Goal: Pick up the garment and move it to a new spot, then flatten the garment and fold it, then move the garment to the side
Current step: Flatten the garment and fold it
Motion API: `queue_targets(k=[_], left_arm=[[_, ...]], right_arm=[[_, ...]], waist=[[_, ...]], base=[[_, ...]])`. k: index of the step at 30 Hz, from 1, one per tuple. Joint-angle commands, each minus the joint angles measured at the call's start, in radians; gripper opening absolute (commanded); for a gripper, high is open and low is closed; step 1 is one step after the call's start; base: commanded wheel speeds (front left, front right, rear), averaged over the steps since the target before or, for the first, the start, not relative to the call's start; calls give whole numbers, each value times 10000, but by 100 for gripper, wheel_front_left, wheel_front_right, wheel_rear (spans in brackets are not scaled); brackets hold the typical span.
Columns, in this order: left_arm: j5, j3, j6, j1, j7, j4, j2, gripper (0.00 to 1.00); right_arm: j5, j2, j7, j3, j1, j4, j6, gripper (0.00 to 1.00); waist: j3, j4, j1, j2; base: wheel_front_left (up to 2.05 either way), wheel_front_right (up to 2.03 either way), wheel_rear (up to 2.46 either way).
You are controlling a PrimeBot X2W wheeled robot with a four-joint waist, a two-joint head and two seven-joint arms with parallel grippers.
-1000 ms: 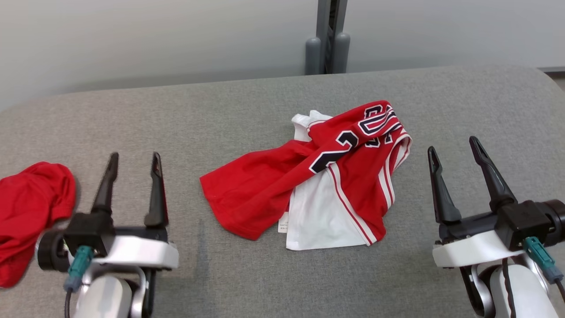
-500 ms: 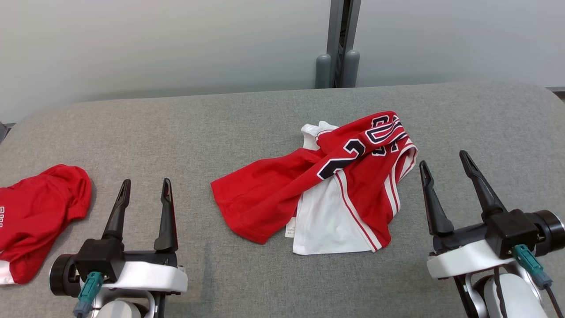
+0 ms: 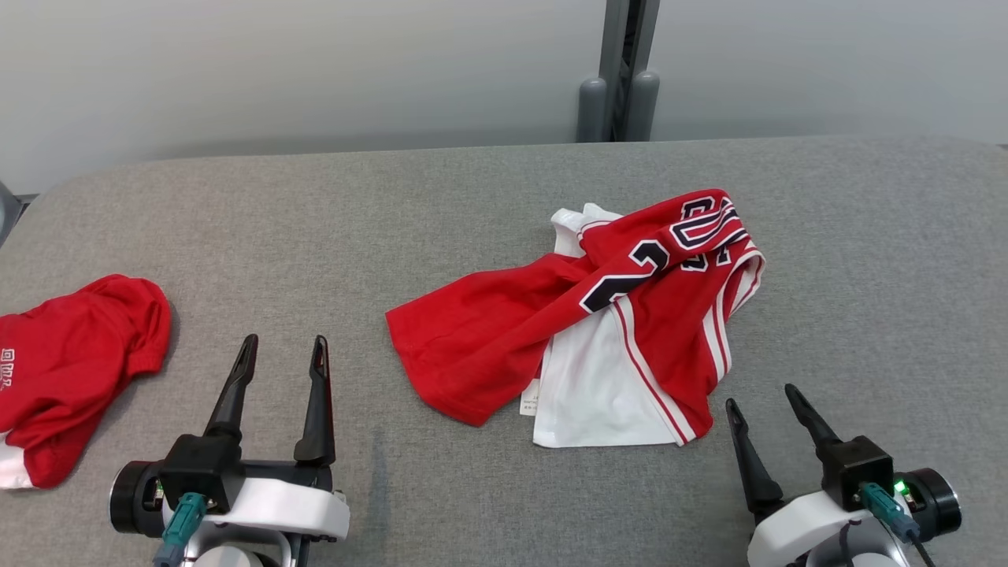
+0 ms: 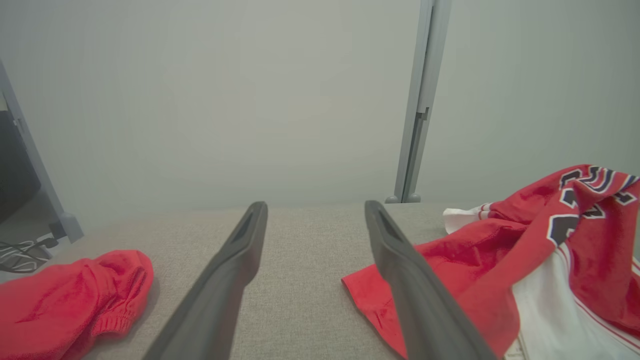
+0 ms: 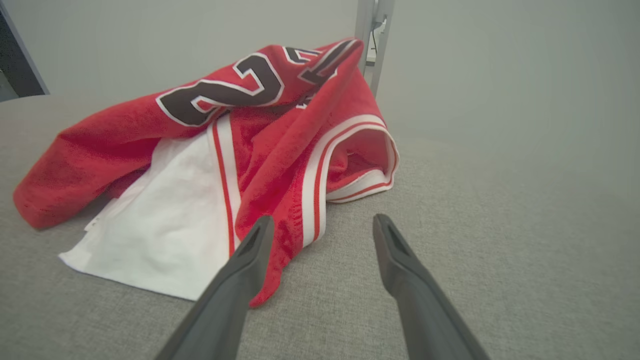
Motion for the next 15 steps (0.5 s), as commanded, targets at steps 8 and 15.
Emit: queue_targets(k=[8,15], left_arm=[[109,-235,-184,-417,-1,155,-5,100],[49,-166,-135,-411,-1,270,-21,100]], right_arm=[[337,-61,-19,496,-907,1913,-3,100],[899,-68,-16,797,-1474,3190,-3,0]], waist=[[402,670,0,0],[521,1009,0,0]], base=[[0,0,0],[0,0,0]])
